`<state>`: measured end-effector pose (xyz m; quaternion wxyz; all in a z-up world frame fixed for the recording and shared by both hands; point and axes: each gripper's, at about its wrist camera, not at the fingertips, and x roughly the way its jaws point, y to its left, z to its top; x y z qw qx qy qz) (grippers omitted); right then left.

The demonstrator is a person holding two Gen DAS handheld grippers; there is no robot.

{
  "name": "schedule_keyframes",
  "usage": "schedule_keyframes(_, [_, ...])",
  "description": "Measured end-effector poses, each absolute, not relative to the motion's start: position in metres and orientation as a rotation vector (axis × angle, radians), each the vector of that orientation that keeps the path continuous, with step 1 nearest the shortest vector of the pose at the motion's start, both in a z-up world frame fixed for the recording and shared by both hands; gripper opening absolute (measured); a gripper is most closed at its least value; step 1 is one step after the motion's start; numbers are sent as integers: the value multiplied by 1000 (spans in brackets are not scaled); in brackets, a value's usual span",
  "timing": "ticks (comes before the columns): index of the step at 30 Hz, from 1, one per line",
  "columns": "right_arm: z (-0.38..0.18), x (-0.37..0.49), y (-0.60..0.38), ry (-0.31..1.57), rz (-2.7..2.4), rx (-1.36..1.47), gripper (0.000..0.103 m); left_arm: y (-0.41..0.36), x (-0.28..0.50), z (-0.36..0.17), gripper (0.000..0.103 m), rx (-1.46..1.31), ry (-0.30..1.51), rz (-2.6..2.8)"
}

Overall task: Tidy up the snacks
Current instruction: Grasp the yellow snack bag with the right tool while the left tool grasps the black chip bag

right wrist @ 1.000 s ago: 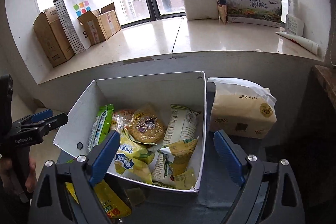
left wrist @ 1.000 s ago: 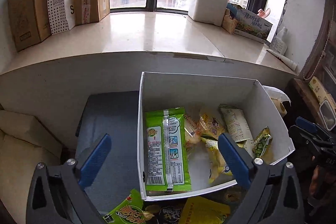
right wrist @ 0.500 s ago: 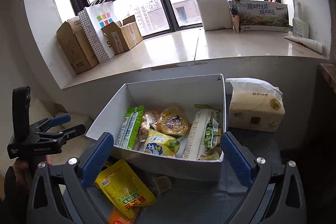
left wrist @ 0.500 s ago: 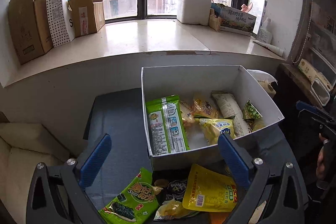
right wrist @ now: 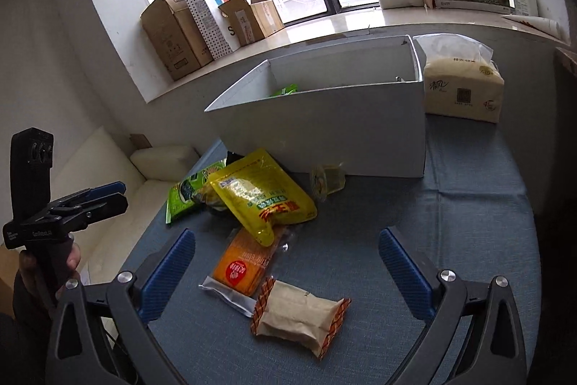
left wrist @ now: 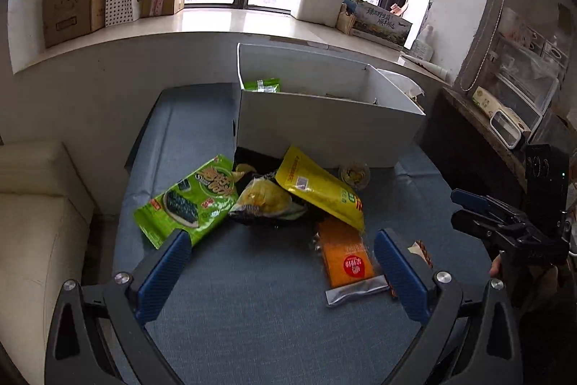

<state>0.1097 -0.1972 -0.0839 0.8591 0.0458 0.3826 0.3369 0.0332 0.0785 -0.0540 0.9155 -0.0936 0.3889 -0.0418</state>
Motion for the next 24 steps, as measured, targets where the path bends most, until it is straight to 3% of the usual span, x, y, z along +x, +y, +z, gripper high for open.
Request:
schedule_keyframes(20, [-141,154,-46,828,700,-622,103,107,8,-90,103,-267,868,-29])
schedule_keyframes(21, [-144,158,-46,845,706,-625,101,108,8,-92,103,-264,869,-25])
schedule_keyframes(23, [-144,165,-50,889,755,-567,83,110,6,-95,103,-259,876,-12])
schedule_keyframes(24, [-143,168,-54,910,767,-525,64,112,6,-97,103,-263,881,-7])
